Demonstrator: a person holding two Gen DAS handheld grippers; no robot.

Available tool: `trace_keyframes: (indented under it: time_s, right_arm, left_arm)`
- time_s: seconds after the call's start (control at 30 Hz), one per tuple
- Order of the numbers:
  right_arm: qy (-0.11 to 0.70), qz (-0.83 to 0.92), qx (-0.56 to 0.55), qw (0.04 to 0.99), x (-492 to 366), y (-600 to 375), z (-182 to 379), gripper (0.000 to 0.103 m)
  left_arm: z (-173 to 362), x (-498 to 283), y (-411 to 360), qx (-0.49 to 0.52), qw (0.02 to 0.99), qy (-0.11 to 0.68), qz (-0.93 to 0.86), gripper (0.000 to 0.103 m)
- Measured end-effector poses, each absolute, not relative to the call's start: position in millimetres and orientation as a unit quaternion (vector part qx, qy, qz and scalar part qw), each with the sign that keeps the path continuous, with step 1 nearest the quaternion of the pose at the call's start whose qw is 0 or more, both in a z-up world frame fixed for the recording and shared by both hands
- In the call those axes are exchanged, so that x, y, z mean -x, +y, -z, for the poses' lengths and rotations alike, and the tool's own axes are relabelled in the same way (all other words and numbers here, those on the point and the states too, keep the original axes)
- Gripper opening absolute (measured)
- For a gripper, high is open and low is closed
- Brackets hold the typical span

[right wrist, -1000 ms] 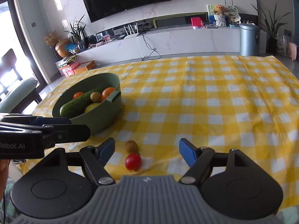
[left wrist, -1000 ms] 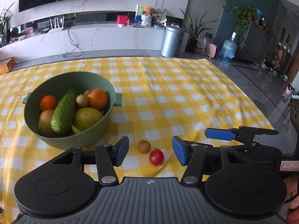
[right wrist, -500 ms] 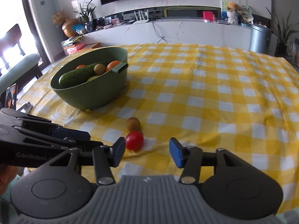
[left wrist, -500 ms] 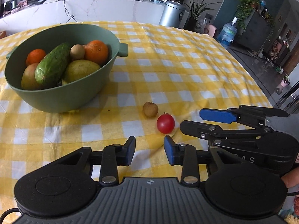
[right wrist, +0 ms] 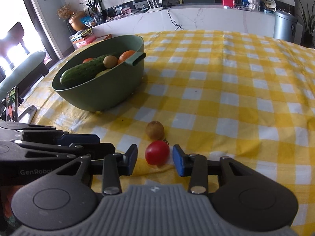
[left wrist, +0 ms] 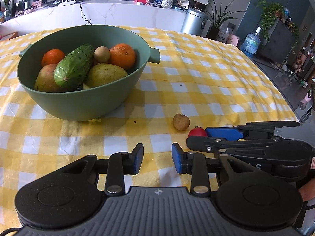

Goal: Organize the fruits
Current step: 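Grasp the red tomato with the right tool while the left tool grasps the kiwi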

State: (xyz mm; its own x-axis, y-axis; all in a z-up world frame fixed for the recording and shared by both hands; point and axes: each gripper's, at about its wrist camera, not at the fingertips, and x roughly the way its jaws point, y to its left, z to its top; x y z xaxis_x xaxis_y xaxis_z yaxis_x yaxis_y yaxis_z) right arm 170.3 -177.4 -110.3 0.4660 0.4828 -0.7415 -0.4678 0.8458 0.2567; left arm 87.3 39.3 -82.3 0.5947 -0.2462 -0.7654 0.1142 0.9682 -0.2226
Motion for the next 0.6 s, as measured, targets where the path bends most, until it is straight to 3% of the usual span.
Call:
trace_keyframes:
  time_s: [0.17,0.27,0.6]
  right_arm:
    - [0.449,-0.271,-0.010,0.851,-175,-174,116,0.034]
    - [0.449,-0.268,-0.008,0.852,-175,-174,117,0.025]
    - [0.426,-0.183,-0.029,0.885,-185,-209,102,0.025]
  left_arm:
    - [86,-89,39,0.067,0.889,0.442,0.096,0.038]
    - [87,-89,36,0.058,0.891,0.440,0.097,0.038]
    - [86,-99,12,0.025,0.896,0.422,0.137,0.038]
